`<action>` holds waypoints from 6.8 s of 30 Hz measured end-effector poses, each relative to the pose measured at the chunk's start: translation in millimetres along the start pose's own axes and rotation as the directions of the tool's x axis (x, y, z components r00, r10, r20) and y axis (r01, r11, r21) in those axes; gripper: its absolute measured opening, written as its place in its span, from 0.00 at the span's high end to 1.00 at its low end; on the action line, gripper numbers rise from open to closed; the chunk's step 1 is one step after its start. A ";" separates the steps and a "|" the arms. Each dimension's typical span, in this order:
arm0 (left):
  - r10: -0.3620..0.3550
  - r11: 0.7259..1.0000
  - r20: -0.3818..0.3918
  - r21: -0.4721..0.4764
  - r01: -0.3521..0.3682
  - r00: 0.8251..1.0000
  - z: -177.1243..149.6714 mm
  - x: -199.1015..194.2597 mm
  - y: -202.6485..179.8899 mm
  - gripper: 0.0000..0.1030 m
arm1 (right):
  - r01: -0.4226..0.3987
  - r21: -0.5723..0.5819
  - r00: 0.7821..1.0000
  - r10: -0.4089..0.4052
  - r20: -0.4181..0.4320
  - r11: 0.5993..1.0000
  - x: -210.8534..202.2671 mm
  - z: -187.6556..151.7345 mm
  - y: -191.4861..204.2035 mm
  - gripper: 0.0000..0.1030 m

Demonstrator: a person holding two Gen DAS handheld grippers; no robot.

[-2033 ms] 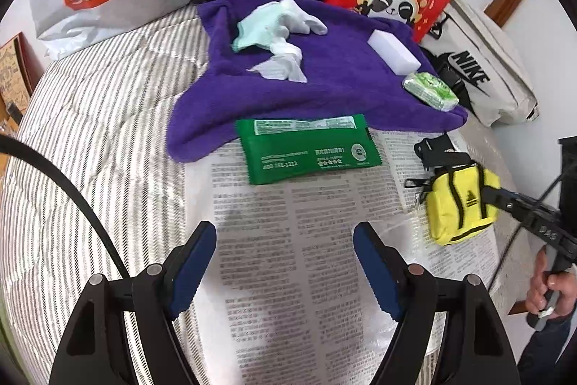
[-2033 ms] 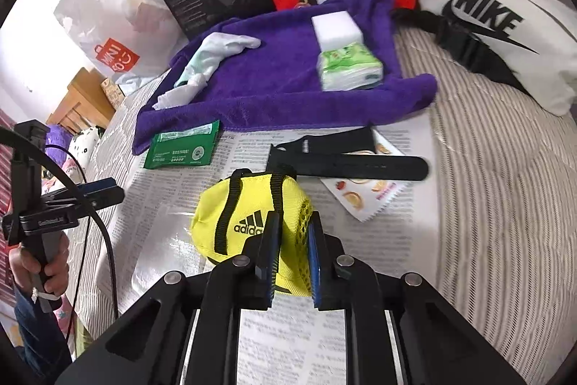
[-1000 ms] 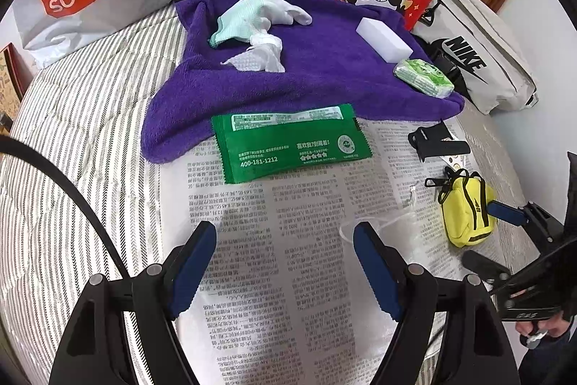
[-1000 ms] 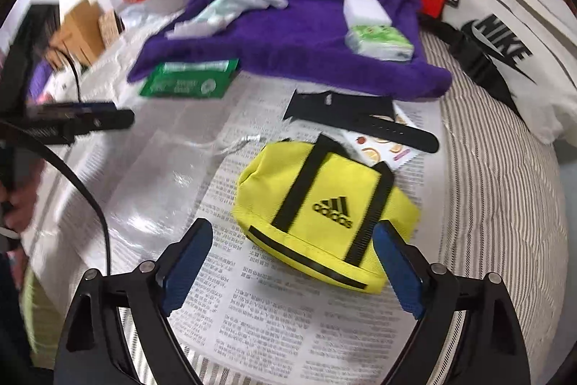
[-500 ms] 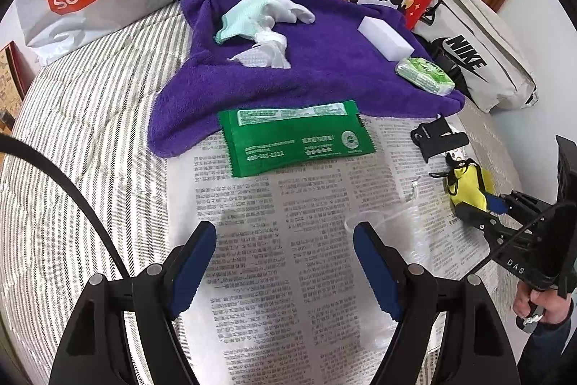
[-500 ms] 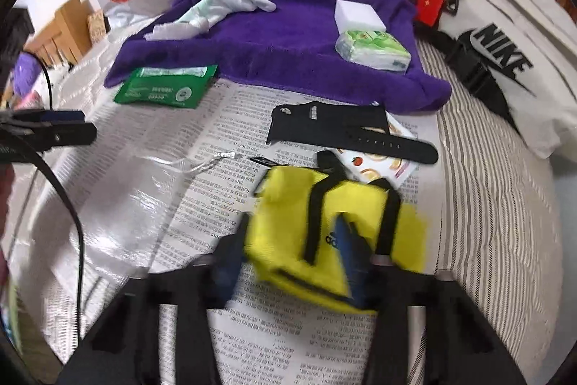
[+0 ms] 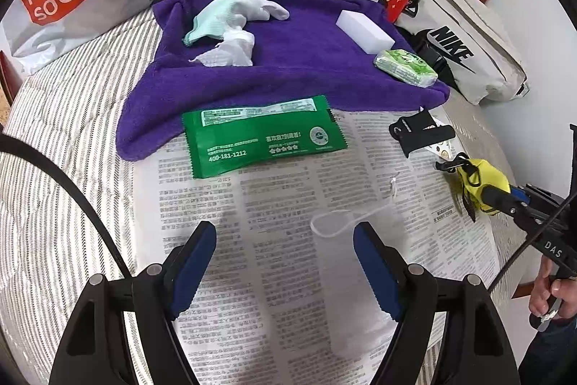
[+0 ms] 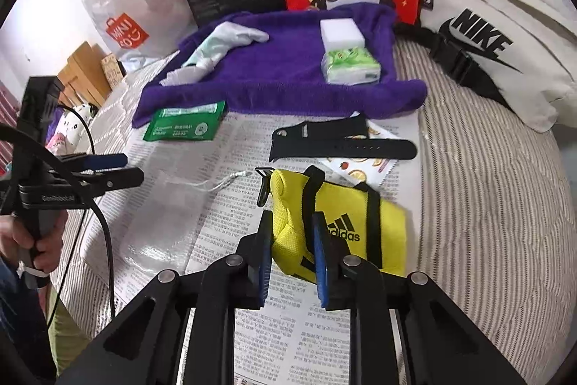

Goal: Organize soft objects
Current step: 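Lift the yellow bag with the right tool while the left grasps the flat green wipes packet, then set the yellow bag on the towel with the right tool while the left lifts the green packet, then lower the green packet onto the towel and open the left tool, then grasp the black watch strap on the newspaper with the right tool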

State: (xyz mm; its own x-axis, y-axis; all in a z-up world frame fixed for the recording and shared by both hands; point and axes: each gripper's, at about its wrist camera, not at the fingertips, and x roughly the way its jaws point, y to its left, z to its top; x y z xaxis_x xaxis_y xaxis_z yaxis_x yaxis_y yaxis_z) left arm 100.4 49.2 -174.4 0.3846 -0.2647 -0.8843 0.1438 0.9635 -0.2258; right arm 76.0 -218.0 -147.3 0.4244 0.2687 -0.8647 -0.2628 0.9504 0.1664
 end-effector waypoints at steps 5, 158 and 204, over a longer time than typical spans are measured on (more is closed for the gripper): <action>-0.011 1.000 0.026 -0.015 0.011 1.000 6.1 3.5 -1.1 0.25 | 0.007 0.004 1.000 -0.007 0.026 1.000 -13.0 3.9 -6.2 0.83; 0.014 0.999 0.053 0.033 -0.016 0.998 139.8 19.9 59.1 0.77 | -0.238 0.014 0.968 0.236 0.084 0.971 121.3 226.9 13.4 0.57; 0.218 0.973 0.014 0.080 -0.218 0.976 144.2 19.4 -4.6 0.24 | 0.057 -0.200 0.997 -0.065 -0.038 0.978 60.5 62.5 -28.0 0.33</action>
State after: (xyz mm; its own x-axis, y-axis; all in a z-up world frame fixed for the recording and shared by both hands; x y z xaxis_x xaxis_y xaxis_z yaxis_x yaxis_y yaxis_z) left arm 238.7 33.8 -131.6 0.4190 -0.0492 -0.9066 0.1294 0.9916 0.0061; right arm 163.2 -218.6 -174.7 0.4072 0.1998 -0.8912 -0.4060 0.9137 0.0193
